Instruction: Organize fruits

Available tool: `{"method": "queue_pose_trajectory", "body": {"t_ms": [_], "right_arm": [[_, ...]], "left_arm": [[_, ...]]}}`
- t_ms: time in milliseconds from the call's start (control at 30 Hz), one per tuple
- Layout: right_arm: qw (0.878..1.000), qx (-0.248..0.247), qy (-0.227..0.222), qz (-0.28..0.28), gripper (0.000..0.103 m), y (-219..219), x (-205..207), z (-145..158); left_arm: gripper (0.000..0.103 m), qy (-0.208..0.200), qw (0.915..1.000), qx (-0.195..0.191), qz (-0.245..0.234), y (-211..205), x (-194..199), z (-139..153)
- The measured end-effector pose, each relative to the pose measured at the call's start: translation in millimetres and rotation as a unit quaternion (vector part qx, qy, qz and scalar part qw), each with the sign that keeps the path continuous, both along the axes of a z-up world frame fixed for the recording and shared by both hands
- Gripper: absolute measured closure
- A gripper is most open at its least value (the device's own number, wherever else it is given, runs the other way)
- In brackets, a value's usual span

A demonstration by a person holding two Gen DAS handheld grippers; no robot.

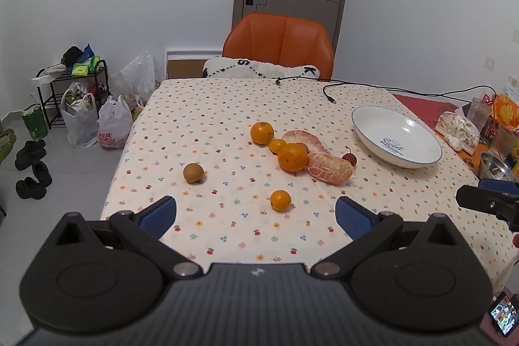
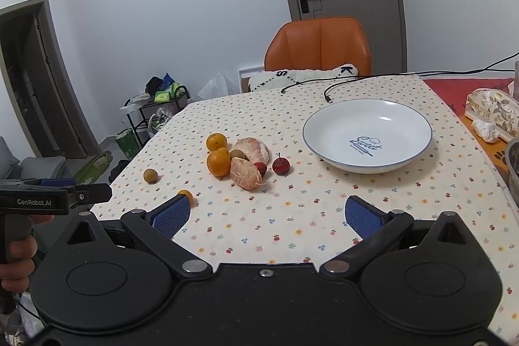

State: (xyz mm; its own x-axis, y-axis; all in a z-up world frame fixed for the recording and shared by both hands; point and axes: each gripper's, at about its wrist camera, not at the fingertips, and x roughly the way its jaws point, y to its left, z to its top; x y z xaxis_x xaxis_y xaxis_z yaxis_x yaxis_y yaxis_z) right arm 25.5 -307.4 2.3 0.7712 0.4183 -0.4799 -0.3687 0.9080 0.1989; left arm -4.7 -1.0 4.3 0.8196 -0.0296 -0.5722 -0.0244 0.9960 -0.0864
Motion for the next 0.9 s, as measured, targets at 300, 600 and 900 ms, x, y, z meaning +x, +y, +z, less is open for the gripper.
{"method": "queue_pose_trajectory", "body": {"t_ms": [300,600,900], "right_arm": [[1.0,-0.001,-0.001,-0.001,0.0,-0.3,0.5,0.9],[1.0,-0.002,-0.002,0.0,0.0,-1.8,0.9,1.2],[1.0,-0.002,-0.001,0.0,0.0,-0.5,-0.1,1.8]], "left_arm": [[0.0,-0.001,1.0,-0.001,-0.003,1.0,-0.6,0.5],[0.0,-0.002,1.0,-0.003,-0.007,-0.9,-0.2,1.5],[0.0,-0.002,1.0,-0.004,-0.007,-0.5,0.0,0.3]]}}
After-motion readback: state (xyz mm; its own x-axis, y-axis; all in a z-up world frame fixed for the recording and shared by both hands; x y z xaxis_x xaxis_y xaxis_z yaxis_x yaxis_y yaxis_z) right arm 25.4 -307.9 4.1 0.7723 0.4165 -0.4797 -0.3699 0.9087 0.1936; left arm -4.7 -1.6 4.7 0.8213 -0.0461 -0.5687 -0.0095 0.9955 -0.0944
